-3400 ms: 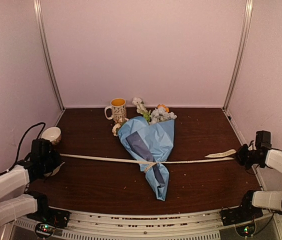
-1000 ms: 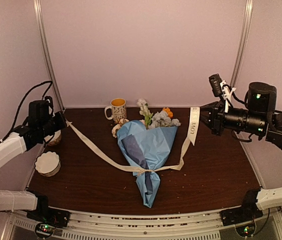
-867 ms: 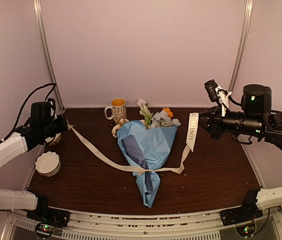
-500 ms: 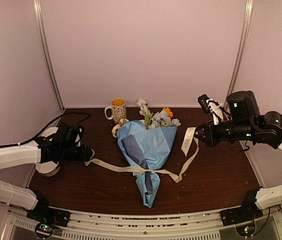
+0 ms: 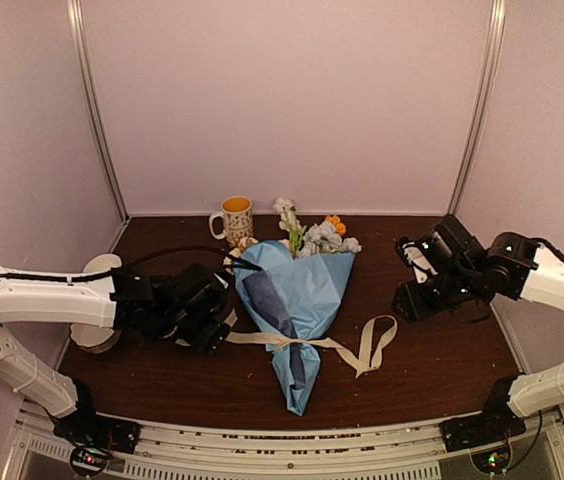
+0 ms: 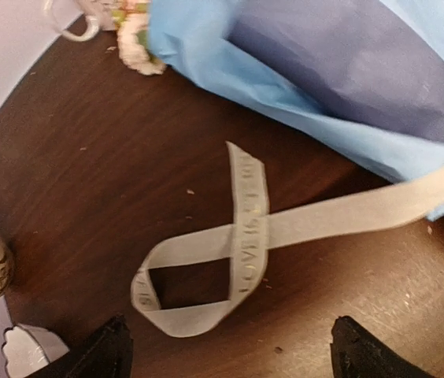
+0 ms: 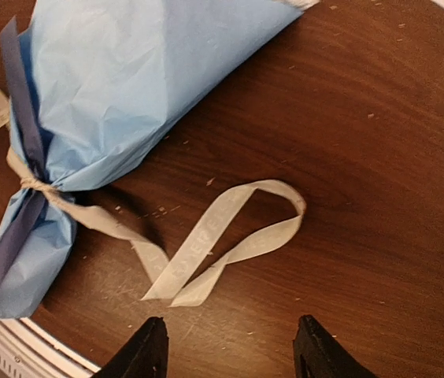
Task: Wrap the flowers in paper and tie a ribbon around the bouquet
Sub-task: Place the half-tied ribbon at the center of the board, then pick up the half-tied ribbon from the center of the board.
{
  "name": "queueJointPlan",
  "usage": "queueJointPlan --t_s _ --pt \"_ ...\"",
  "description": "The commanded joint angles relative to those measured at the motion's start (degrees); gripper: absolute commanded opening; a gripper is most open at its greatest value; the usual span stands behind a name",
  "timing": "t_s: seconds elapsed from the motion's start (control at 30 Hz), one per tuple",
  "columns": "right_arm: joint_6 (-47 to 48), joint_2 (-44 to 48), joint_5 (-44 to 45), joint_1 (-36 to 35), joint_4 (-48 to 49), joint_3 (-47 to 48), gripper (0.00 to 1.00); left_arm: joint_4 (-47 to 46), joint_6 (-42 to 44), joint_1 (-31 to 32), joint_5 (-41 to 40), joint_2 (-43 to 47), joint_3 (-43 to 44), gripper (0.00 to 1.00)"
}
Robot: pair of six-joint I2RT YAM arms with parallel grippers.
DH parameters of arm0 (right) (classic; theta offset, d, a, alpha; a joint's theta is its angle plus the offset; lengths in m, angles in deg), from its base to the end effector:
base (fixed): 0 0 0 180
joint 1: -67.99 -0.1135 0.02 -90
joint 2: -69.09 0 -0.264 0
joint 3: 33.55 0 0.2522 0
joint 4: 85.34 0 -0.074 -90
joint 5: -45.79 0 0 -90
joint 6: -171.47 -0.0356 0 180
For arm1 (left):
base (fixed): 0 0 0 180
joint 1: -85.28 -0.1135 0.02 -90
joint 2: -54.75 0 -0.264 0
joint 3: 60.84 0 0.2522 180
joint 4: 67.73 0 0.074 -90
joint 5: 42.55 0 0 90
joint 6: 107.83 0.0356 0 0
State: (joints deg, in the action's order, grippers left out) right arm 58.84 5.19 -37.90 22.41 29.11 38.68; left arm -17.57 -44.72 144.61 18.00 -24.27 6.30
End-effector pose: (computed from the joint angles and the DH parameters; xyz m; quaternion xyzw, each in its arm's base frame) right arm 0.1516 0.1491 0.2952 -0.1753 0.9419 0.1143 0.2629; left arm 0.1506 -0.2196 0.2280 0.2032 0.9183 0.0204 0.3391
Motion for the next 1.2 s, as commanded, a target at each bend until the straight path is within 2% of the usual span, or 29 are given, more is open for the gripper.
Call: queueJointPlan --t_s 0.0,0.1,0.2,0.3,0.43,0.5,0.6,0.7,0.8,0.87,0.93,1.0,1.07,1.13,1.17 --pt "4.49 -3.15 -14.18 -4.44 14.64 -5.09 0.55 -13.79 15.56 1.4 9.86 0.44 -5.93 0.88" --pt "6.79 -9.55 -16.47 -6.33 20.92 -6.13 0.58 -23.09 21.25 1.4 12.36 2.36 -9.41 0.88" --pt "10.6 -16.51 -17.43 -6.54 24.41 -6.35 0.63 -27.71 29.45 1.4 17.86 2.05 -10.54 0.93" --pt "12.56 -22.27 -17.79 -6.55 25.7 -5.84 0.7 -28.32 34.05 1.4 15.87 -1.39 -9.39 0.95" --pt "14.48 -26.43 -17.76 -6.56 29.59 -5.99 0.73 -26.24 39.37 1.4 13.88 -7.03 -7.49 0.96" --pt "15.49 -28.79 -17.51 -6.56 30.38 -5.09 0.73 -25.72 41.06 1.25 11.89 -9.48 -6.35 0.97" --pt "17.08 -33.01 -18.24 -6.61 31.97 -3.6 0.71 -28.75 42.67 1.06 13.8 -12.65 -5.71 0.96" --pt "17.62 -37.11 -19.58 -6.56 30.89 -1.57 0.59 -30.85 41.25 0.19 12.54 -15.28 -4.48 0.92" --pt "17.41 -37.45 -25.17 -6.6 31.05 -2.06 0.35 -32.13 40.56 -0.85 12.98 -16.6 -4.06 0.74" --pt "17.68 -35.71 -27.56 -6.78 30.8 -3.11 0.24 -32.31 41.48 -1.1 14.05 -17.34 -3.77 0.71" --pt "17.75 -33.91 -28.27 -6.8 31.2 -4.39 0.18 -31.58 42.22 -1.19 14.31 -18.44 -2.76 0.68" --pt "17.84 -32.85 -29.14 -6.8 30.86 -4.67 0.13 -31.06 41.65 -1.46 14.68 -19.23 -1.65 0.57" --pt "17.68 -32.27 -29.31 -6.87 30.34 -4.28 0.07 -31.89 40.47 -1.88 16.34 -19.28 -1.55 0.36" --pt "17.27 -31.56 -29.38 -6.8 30.4 -3.93 0.02 -33.3 39.07 -2.55 18.12 -19.29 -2.4 0.06" --pt "16.82 -31.15 -29.59 -6.81 30.74 -3.97 0.0 -33.48 38.11 -3.08 18.88 -19.31 -2.58 0.0"
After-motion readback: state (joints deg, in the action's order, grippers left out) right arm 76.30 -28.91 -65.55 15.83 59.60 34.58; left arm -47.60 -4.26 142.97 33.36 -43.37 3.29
